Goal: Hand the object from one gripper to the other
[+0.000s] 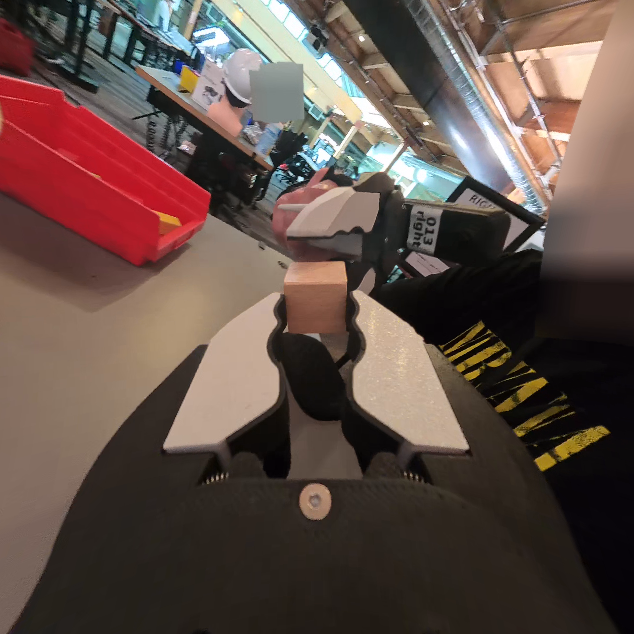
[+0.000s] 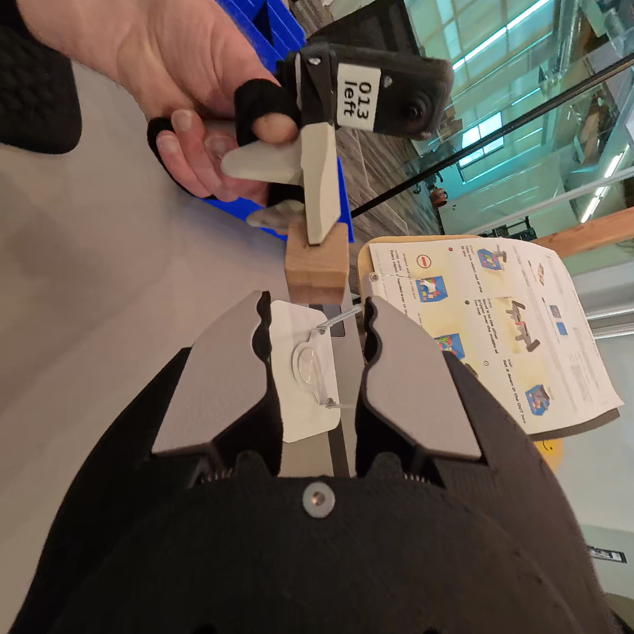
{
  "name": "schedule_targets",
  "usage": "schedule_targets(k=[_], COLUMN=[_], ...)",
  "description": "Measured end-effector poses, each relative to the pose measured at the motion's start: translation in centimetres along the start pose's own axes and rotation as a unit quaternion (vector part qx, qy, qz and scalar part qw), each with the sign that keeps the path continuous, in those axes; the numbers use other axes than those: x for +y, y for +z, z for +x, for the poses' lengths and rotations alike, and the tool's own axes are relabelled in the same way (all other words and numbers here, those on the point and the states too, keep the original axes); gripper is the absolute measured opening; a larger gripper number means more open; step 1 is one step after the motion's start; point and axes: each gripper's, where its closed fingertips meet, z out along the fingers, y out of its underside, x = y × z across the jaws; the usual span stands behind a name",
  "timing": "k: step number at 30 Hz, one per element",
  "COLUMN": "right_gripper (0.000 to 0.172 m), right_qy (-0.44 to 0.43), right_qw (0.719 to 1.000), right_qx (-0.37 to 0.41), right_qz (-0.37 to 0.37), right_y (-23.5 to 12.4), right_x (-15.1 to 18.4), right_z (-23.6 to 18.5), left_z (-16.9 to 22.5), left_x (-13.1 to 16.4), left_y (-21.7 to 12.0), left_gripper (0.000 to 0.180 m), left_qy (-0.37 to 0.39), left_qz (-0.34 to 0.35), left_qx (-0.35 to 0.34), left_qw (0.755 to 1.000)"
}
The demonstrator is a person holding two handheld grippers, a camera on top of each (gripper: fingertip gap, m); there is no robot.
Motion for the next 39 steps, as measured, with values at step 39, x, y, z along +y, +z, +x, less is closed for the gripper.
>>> schedule_targets(k=[39], right_gripper=[0.032], right_qy=[0.335], right_qw=[0.889], right_qx=[0.048], right_qz=[-0.307], right_y=[-11.9], right_x=[29.4], right_z=[13.8], left_z=[-13.3], left_x=[-1.3], left_y=[-3.1], left_gripper=[0.001], left_qy=[0.196], left_qz=[-0.032], left_qx=[-0.258], left_qw=[0.946])
